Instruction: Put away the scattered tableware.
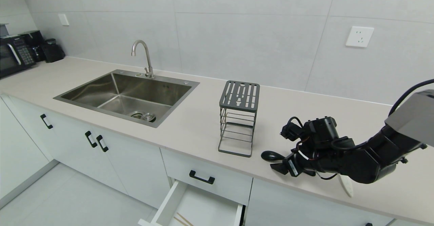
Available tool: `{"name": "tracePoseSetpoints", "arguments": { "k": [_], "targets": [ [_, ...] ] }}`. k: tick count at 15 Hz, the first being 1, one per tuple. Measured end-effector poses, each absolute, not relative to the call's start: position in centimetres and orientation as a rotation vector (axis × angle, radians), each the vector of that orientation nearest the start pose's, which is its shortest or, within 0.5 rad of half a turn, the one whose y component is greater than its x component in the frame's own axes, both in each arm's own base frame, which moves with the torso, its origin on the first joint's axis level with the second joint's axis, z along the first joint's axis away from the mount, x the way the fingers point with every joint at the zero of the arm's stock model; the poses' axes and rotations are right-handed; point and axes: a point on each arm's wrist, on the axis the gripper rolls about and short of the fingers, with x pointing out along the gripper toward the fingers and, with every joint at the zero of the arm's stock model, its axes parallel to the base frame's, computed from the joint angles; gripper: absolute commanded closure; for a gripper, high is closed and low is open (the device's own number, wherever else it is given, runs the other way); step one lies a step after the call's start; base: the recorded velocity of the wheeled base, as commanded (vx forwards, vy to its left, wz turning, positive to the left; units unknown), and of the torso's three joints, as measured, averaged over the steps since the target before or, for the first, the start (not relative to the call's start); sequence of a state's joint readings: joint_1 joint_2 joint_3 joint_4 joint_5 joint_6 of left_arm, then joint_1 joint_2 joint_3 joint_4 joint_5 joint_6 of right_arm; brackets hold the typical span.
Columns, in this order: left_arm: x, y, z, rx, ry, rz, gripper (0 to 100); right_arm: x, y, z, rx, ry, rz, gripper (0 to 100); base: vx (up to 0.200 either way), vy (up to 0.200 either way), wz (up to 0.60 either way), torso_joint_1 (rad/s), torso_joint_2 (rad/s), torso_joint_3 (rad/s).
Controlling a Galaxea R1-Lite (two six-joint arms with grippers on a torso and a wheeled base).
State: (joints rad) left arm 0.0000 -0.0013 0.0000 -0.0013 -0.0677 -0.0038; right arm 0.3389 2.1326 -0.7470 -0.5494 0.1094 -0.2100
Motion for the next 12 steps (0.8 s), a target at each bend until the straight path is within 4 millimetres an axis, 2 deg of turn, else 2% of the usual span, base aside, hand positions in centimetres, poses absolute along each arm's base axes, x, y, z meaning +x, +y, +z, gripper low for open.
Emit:
{"name": "tracePoseSetpoints", "arguments": {
  "k": [7, 8, 12],
  "targets": [
    [-2.3, -0.2, 7.6, -0.004, -0.002, -0.068, 0, 32.2, 11.6, 1.4, -0.291, 0.796, 0.508, 0, 0.000, 0.000, 0.00, 0.000, 0.00, 0.000],
    [-2.3, -0.2, 7.6, -0.004, -0.002, -0.067, 0, 32.3, 11.6, 1.2, -0.291, 0.801, 0.508, 100, 0.000, 0.000, 0.00, 0.000, 0.00, 0.000],
    [-2.3, -0.2, 7.6, -0.004, -0.002, -0.068, 0, 32.2, 11.4, 0.6, -0.290, 0.818, 0.494, 100, 0.000, 0.000, 0.00, 0.000, 0.00, 0.000]
  ]
}}
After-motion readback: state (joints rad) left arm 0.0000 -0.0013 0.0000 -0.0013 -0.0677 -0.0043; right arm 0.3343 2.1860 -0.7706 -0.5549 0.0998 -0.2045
